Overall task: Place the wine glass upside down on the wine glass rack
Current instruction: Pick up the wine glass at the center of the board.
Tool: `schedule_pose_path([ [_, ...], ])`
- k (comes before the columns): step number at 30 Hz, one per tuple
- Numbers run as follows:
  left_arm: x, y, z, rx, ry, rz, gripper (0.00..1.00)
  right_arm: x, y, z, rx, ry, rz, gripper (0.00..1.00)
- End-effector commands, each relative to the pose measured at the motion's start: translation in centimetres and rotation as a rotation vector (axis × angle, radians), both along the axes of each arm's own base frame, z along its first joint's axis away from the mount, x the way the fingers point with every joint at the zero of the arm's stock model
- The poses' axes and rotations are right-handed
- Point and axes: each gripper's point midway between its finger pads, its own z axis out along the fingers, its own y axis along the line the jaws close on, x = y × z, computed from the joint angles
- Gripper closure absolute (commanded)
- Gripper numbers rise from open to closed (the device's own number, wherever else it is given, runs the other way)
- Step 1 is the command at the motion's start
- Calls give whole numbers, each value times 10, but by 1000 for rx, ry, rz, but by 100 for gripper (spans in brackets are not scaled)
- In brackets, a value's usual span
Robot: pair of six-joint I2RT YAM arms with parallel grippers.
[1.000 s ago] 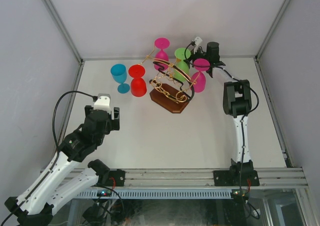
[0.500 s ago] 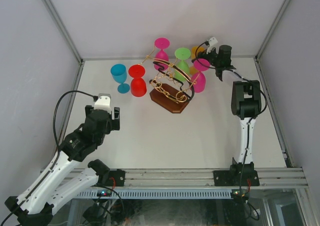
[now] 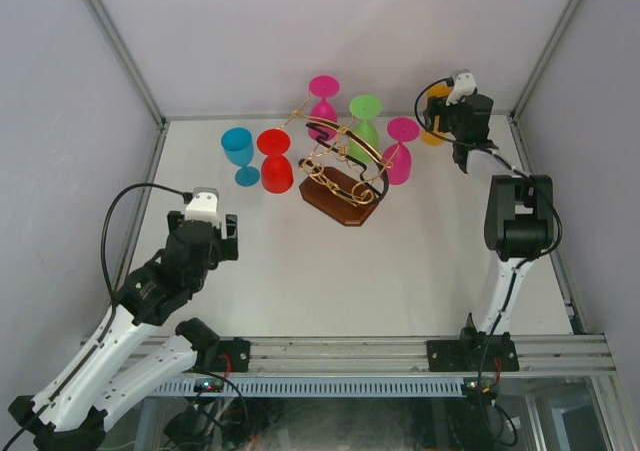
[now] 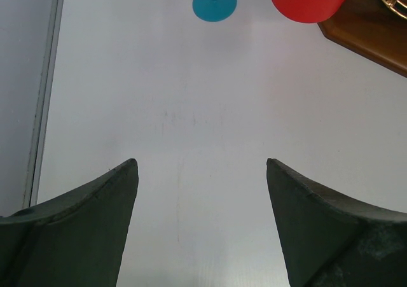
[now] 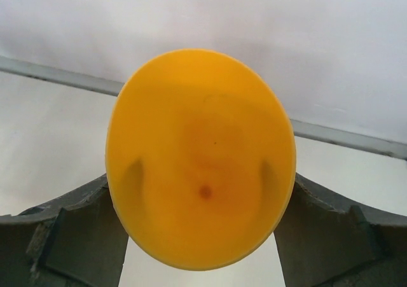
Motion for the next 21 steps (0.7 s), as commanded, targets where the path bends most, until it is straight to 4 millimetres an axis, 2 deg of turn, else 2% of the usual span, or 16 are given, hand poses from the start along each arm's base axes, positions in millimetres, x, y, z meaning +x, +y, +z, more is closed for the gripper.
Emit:
schedule_pose_path([
  [1, 4, 1, 10, -15, -51, 1, 15, -16, -32, 63, -30, -141, -175, 46],
  [5, 2, -4, 12, -35, -52, -27, 15, -43, -43, 80, -43, -147, -238, 46],
  [6, 2, -6, 13, -42, -53, -35, 15, -49, -46, 77, -43, -136, -257, 46],
  [8, 1, -9, 15, -61, -61, -55, 15, -68, -51, 92, -38, -145, -286, 46],
  [12, 0, -21, 27, -126, -104, -112, 13, -110, -52, 93, -25, -84, -309, 47],
  [21, -3, -43, 54, -245, -211, -225, 9, -220, -14, 98, -3, -20, -242, 45],
])
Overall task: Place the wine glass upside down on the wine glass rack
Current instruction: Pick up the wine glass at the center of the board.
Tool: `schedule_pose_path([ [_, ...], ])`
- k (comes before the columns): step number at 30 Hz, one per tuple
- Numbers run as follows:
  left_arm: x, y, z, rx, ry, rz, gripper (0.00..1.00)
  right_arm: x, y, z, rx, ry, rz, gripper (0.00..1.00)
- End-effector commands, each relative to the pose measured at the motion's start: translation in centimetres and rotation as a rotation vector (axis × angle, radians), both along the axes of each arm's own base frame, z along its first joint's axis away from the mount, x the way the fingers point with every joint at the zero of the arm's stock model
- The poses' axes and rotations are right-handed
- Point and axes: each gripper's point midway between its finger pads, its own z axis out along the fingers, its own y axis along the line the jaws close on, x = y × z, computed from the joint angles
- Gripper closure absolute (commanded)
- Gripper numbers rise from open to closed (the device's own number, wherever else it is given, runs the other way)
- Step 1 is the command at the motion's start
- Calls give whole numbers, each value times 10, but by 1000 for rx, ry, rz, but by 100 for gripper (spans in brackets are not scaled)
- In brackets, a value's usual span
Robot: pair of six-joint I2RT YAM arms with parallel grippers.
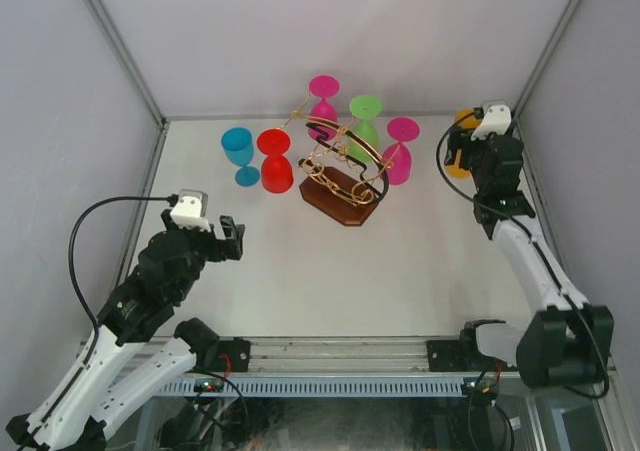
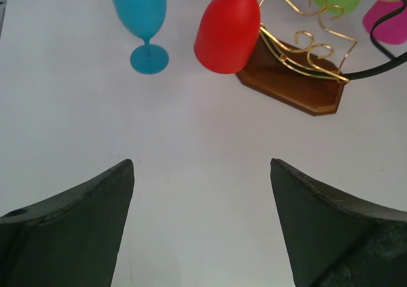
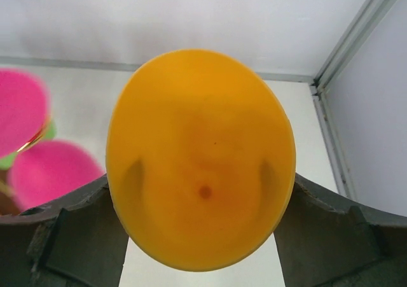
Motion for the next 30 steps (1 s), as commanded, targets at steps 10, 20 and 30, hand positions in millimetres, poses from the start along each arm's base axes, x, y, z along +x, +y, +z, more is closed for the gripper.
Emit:
schedule_pose_path([
  [10, 8, -44, 25, -183, -70, -151, 8, -159, 81, 22, 95, -10, 255, 47],
  [20, 3, -66, 27, -300, -45, -223, 7, -239, 157, 30, 259, 20, 599, 48],
  [30, -9, -115, 18, -466, 51, -374, 7, -274, 247, 70, 357, -88, 835, 46],
])
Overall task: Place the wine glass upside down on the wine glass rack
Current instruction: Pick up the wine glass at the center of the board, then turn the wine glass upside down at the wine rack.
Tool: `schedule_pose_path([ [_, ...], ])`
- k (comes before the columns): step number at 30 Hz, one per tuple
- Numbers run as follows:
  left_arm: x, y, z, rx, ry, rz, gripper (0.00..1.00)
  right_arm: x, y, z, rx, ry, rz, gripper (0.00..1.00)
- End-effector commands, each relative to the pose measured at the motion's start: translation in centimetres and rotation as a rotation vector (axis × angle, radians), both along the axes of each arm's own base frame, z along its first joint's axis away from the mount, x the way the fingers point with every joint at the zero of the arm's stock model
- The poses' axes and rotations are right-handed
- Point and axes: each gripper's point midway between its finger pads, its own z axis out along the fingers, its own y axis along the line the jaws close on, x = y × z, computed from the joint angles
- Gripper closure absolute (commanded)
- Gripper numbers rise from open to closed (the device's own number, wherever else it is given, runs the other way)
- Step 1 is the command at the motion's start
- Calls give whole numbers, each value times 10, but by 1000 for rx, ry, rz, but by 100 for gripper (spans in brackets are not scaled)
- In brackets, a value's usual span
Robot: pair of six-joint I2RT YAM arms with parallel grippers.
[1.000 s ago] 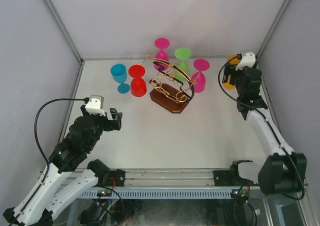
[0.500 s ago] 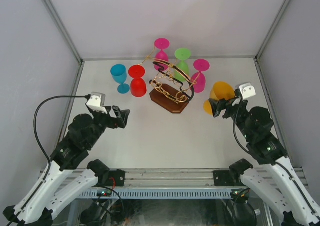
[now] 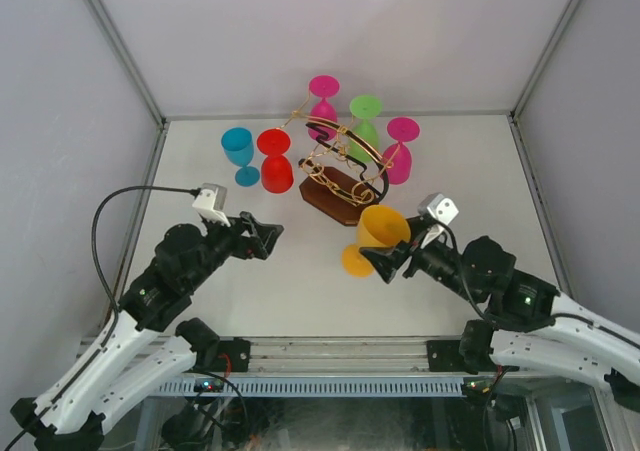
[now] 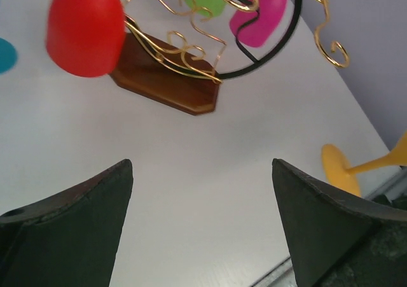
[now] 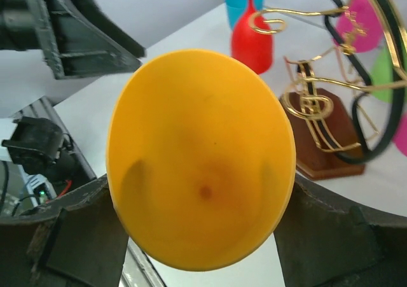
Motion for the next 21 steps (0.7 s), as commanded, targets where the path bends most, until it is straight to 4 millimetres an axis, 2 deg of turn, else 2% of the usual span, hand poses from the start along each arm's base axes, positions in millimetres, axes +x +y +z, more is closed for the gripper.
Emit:
schedule_pose_path([
  [1, -9, -38, 10, -134, 11, -118, 7, 1, 33, 40, 137, -80, -6, 47],
  [7, -22, -63, 8, -202, 36, -185, 8, 6, 59, 65, 230, -162, 6, 48],
  [12, -25, -68, 11, -263, 31, -205, 11, 8, 72, 78, 273, -204, 23, 50],
  [17, -24, -70, 10, -271, 38, -202, 16, 3, 76, 89, 316, -236, 55, 50],
  [21, -27, -75, 19, -322, 33, -229, 23, 0, 80, 92, 330, -246, 81, 50],
])
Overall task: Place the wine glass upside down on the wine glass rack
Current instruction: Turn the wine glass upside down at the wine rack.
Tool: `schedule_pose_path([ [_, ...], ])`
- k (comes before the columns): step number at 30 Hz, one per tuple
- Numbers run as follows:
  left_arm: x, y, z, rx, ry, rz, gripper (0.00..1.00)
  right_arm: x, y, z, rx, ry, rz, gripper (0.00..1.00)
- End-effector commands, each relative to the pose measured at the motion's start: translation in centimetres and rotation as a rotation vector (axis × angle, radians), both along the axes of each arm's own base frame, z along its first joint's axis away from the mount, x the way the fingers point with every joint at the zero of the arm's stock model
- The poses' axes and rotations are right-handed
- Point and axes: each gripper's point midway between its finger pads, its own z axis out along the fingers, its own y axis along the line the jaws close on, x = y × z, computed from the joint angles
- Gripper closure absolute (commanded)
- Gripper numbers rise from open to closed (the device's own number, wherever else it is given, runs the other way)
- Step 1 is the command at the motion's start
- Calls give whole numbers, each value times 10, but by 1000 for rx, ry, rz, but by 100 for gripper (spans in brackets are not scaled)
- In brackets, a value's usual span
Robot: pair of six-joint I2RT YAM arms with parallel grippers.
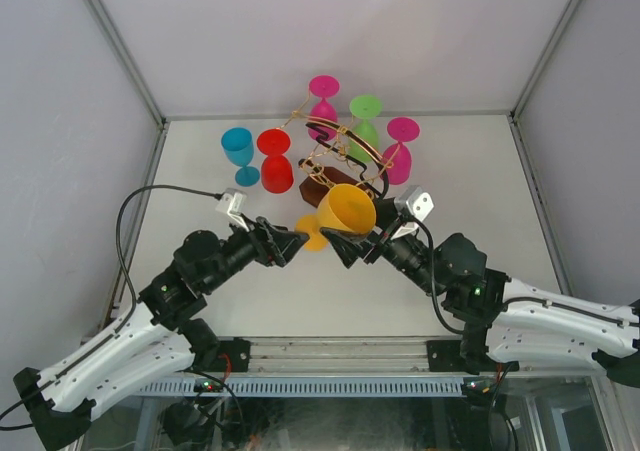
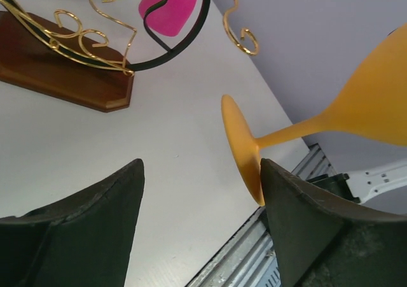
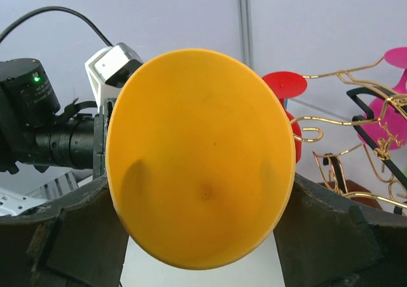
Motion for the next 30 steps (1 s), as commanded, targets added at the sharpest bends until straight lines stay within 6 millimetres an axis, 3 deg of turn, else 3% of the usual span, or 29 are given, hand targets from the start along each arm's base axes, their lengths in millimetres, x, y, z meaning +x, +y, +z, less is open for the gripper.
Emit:
schedule_pose_path([
  [1, -5, -10, 22, -115, -23, -42, 26, -8, 3, 30, 100, -63, 44, 50],
  [6, -10, -12, 42, -198, -52, -63, 38, -11, 7, 31, 105, -74, 62, 51],
  [9, -12, -11, 50, -222, -67, -69, 53, -12, 9, 32, 108, -80, 70, 51],
  [19, -13, -10, 52, -227, -74, -70, 99, -17, 13, 30, 97, -84, 99, 49],
  [21, -12, -6, 51, -213, -85, -55, 100, -19, 12, 28, 89, -81, 106, 45],
  [28, -7, 22, 52, -68, -163, 41, 100, -29, 0, 16, 45, -21, 141, 3],
  [30, -6, 32, 51, -20, -178, 74, 100, -33, -5, 6, 10, 13, 153, 0],
])
